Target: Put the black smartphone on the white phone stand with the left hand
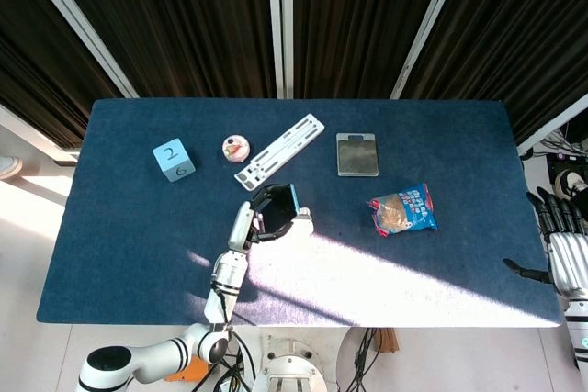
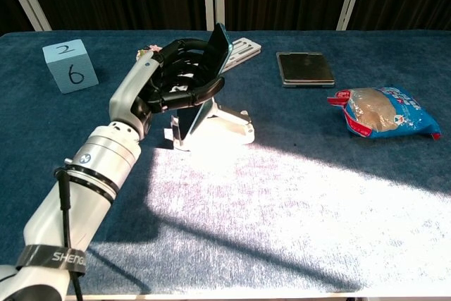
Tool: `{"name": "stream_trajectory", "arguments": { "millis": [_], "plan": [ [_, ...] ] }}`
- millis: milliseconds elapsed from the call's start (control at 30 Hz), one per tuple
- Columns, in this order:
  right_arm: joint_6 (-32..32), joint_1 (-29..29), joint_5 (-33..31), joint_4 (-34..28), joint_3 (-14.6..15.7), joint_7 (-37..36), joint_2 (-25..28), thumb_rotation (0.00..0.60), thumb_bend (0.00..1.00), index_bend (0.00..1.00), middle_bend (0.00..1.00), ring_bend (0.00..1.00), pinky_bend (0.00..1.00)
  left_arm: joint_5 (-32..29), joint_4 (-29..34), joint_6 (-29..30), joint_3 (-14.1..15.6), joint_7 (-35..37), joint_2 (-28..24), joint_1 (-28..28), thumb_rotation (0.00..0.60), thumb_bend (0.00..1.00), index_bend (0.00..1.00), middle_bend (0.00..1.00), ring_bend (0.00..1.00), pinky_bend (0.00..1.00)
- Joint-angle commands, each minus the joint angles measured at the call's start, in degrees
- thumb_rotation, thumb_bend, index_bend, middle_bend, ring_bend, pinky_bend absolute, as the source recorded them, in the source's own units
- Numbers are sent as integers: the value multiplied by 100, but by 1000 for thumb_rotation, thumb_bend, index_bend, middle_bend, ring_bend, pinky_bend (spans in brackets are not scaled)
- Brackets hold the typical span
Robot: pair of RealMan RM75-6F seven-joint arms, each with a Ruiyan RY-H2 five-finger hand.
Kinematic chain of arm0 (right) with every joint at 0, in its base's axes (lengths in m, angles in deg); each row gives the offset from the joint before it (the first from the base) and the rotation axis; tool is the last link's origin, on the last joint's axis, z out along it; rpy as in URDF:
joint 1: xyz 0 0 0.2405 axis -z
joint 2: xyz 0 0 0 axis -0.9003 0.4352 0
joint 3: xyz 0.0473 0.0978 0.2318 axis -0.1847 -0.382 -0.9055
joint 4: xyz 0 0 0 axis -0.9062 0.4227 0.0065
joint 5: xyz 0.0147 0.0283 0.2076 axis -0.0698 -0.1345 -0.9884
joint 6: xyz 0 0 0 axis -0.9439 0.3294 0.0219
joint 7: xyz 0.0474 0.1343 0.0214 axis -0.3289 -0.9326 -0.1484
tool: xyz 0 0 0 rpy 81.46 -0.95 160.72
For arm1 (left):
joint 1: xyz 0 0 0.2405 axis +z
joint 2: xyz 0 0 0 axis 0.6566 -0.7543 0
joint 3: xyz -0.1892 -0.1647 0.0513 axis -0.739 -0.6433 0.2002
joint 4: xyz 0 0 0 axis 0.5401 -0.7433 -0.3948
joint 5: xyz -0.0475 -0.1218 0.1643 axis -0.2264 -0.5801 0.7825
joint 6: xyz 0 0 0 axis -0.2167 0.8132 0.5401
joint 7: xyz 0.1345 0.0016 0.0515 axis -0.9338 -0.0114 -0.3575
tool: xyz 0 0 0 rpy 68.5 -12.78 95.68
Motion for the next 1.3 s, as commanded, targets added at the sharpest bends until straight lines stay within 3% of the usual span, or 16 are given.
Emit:
{"name": "stream_trajectory", "arguments": {
  "millis": [33, 133, 233, 400, 633, 800, 1000, 1300],
  "plan": [
    [-5, -1, 2, -4, 0, -2, 2, 600, 155, 0, 51, 0, 16, 41, 25, 13, 32, -52, -15, 4, 600, 103, 341, 425, 263, 286],
    [11, 5, 10, -6, -1, -7, 4, 600, 154, 0, 50, 0, 16, 83, 39, -14, 81, -99, -45, 2, 600, 93, 319, 394, 233, 265],
    [22, 13, 10, -9, -2, -2, 8, 600, 156, 0, 51, 0, 15, 73, 92, -132, 112, -153, -98, -4, 600, 81, 253, 282, 125, 169],
    [17, 20, 5, -5, 3, -13, 6, 600, 154, 0, 51, 0, 14, 31, 176, -202, 89, -196, -140, 12, 600, 80, 177, 178, 34, 84],
    [-12, -1, 0, -3, -9, -6, -1, 600, 155, 0, 51, 0, 15, 120, 282, -144, 157, -249, -227, 49, 600, 78, 33, 81, 0, 52],
    [-25, -13, -2, -2, -21, -23, 14, 600, 155, 0, 51, 0, 14, 322, 474, 47, 257, -467, -515, 80, 600, 78, 9, 65, 0, 36],
    [-37, -3, -50, 57, -36, -128, 38, 600, 155, 0, 50, 0, 14, 397, 1295, 71, 461, -1329, -1667, 340, 600, 78, 14, 69, 0, 32],
    [-99, -18, -65, 255, -36, -389, -32, 600, 155, 0, 50, 0, 15, -389, 3143, -69, 679, -3965, -3967, 1140, 600, 82, 110, 104, 0, 32]
  ]
}}
